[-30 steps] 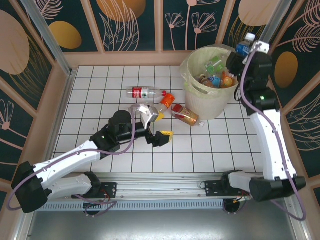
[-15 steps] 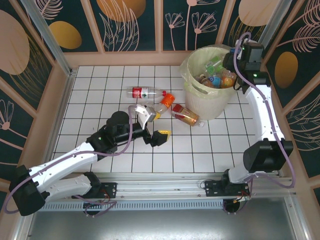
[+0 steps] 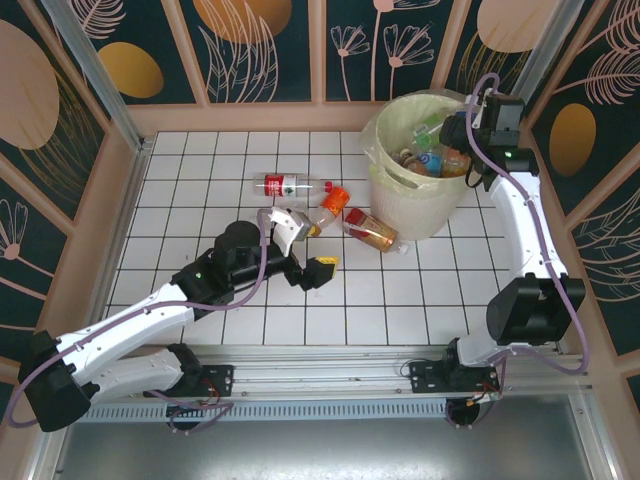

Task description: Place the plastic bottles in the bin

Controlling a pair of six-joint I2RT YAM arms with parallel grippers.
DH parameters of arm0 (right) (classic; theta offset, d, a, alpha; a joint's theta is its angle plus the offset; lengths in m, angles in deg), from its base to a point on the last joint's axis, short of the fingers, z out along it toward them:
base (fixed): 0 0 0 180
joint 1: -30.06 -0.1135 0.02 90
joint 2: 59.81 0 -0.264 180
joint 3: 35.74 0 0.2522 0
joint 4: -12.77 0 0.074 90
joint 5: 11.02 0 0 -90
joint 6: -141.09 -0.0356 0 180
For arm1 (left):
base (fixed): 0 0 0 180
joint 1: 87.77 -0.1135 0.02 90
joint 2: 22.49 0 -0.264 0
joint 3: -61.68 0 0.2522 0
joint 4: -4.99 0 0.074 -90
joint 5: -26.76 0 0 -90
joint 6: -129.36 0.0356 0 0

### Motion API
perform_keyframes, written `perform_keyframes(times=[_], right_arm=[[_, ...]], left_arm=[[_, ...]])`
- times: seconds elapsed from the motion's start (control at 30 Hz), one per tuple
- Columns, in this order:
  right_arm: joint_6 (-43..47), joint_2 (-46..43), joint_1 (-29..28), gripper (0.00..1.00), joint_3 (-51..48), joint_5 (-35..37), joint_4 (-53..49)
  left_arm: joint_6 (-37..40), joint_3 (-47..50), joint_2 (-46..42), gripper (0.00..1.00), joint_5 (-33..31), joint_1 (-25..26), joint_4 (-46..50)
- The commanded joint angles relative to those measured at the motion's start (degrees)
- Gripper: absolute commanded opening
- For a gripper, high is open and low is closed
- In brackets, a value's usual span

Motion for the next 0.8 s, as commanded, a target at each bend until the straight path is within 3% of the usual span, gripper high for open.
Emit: perform_keyframes(times=[0.0, 0.33, 0.53, 0.77], right_arm=[[-0.7, -2.0, 0.7, 0.74, 0.5, 1.1, -1.8], [1.4, -6.1, 0.8, 0.78, 4.5, 0.1, -1.8], [1.9, -15.9, 0.8, 0.78, -4.7, -10.2, 4.1], [1.0, -28.2, 0.6, 0.78, -15.6, -25.1, 5.3]], left_arm=[[-0.1, -2.0, -0.2, 0.99, -1.2, 0.4, 0.7], [-1.9, -3.2, 0.8, 0.99, -4.4, 0.4, 1.3], [-2.3, -5.7, 3.0, 0.99, -10.9, 0.3, 4.6], [-0.1, -9.6, 8.2, 0.99, -13.9, -1.8, 8.6]])
